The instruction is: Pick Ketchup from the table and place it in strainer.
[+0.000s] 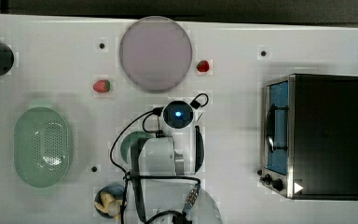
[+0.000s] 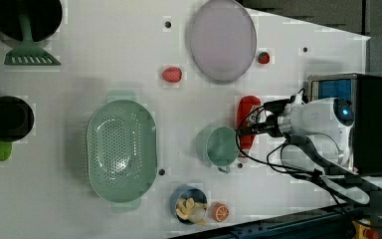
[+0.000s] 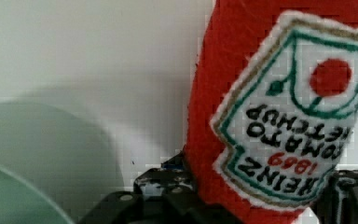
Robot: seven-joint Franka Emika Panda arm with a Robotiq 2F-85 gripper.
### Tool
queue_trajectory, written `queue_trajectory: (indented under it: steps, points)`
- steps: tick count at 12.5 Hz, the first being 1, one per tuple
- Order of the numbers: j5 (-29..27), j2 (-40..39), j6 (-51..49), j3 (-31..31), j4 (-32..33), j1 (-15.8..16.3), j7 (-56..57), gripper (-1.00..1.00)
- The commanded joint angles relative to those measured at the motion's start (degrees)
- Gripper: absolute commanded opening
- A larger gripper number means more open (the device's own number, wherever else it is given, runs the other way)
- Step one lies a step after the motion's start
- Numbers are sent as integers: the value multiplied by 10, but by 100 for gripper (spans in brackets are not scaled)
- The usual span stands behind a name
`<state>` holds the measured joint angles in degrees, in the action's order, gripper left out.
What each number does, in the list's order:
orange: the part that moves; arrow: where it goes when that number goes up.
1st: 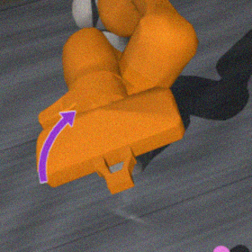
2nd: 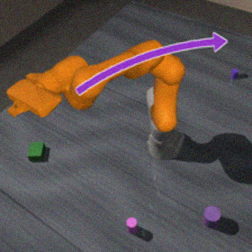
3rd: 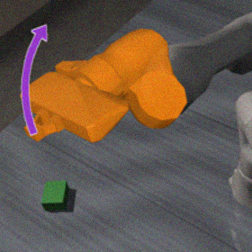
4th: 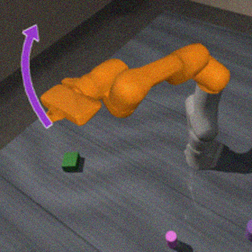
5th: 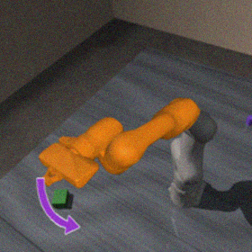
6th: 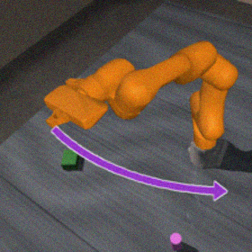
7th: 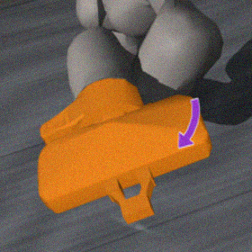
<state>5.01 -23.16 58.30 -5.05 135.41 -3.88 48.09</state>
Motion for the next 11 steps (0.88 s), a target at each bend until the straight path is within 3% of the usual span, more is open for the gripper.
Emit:
queue_trajectory:
  steps: [1, 6, 11]
  points:
    - [-1, 84, -6, -1, -11, 4, 16, 26]
    - [-12, 246, -218, -29, -45, 10, 0, 26]
    - [-96, 285, -316, -109, -115, 39, -57, 26]
